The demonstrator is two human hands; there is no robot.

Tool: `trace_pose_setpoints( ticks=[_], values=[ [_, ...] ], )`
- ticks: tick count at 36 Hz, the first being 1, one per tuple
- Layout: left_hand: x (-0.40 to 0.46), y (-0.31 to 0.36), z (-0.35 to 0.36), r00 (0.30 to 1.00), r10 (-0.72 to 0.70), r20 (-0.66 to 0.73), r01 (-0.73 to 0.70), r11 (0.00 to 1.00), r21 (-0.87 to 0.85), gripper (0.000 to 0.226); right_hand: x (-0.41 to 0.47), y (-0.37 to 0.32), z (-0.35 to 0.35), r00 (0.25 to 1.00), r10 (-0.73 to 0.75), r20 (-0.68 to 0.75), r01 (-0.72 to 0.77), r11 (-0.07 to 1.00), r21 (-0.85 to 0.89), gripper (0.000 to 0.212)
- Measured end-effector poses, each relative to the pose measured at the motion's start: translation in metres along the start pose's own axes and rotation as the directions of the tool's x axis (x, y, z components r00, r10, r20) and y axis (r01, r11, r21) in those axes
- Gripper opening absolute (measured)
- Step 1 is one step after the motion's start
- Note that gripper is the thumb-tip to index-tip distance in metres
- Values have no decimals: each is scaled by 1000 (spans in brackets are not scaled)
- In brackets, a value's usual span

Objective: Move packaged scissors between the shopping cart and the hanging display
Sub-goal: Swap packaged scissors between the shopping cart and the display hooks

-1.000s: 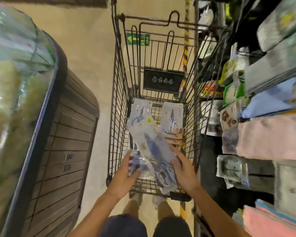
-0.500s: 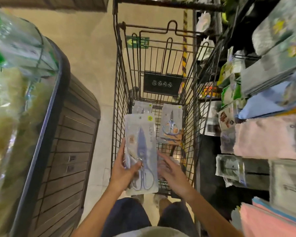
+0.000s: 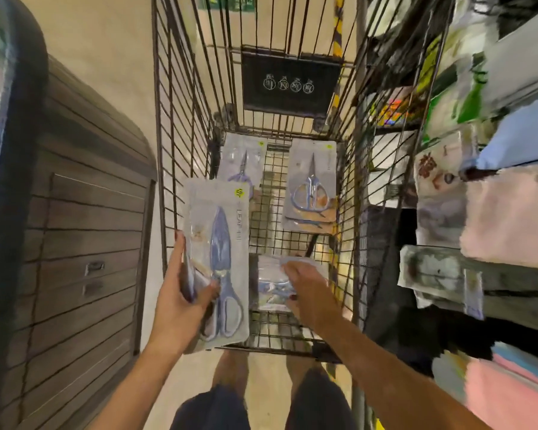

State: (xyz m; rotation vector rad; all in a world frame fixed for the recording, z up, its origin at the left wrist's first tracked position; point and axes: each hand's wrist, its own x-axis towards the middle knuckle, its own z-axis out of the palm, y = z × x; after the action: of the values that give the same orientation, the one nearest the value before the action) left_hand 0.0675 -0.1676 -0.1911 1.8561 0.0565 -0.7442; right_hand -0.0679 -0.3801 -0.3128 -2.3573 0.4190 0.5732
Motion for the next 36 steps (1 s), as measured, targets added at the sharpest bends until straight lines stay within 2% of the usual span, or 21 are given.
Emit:
trace_pose_setpoints(
  ticks=[2, 7, 10, 14, 17, 22, 23, 27, 29, 33, 36],
  values=[
    [3, -5, 2, 1000, -8, 10, 8, 1000, -16, 93, 7, 6, 16, 1000, -6, 21, 7, 998, -56, 83],
    [8, -10, 3, 999, -26, 21, 26, 1000, 10, 92, 17, 11, 28, 1000, -7, -11, 5, 983, -182, 82],
    [8, -11, 2, 1000, -18, 16, 17, 999, 43, 92, 14, 9, 28, 1000, -17, 23, 23, 970, -242, 86],
    [7, -5, 2, 1000, -23, 17, 22, 999, 35, 94, 14, 0, 21, 997, 0, 72, 12, 985, -172, 71],
    [2, 4, 4, 1000, -26, 10, 26, 1000, -2, 94, 17, -4, 16, 994, -3, 109, 21, 985, -171, 73],
    [-6, 21, 2, 1000, 2, -8, -2, 1000, 5, 93, 6, 0, -4, 985, -131, 108, 146, 980, -139, 70],
    [-8, 27, 1, 1000, 10, -12, -10, 1000, 14, 93, 2, -5, -16, 984, -140, 106, 152, 982, -112, 71],
    [-23, 59, -1, 997, 67, -26, -66, 997, 50, 91, -17, -15, -57, 997, -29, 67, 25, 998, 60, 82],
    [-31, 76, -3, 995, 84, -47, -80, 994, 68, 92, -29, -20, -77, 1000, 13, 14, -16, 974, 228, 87],
    [-52, 118, -5, 989, 121, -84, -115, 991, 74, 92, -55, -40, -123, 985, 131, -109, -46, 820, 570, 85],
    [-69, 147, -9, 980, 182, -75, -176, 981, 85, 92, -76, -55, -156, 967, 170, -190, 13, 712, 702, 89]
  ],
)
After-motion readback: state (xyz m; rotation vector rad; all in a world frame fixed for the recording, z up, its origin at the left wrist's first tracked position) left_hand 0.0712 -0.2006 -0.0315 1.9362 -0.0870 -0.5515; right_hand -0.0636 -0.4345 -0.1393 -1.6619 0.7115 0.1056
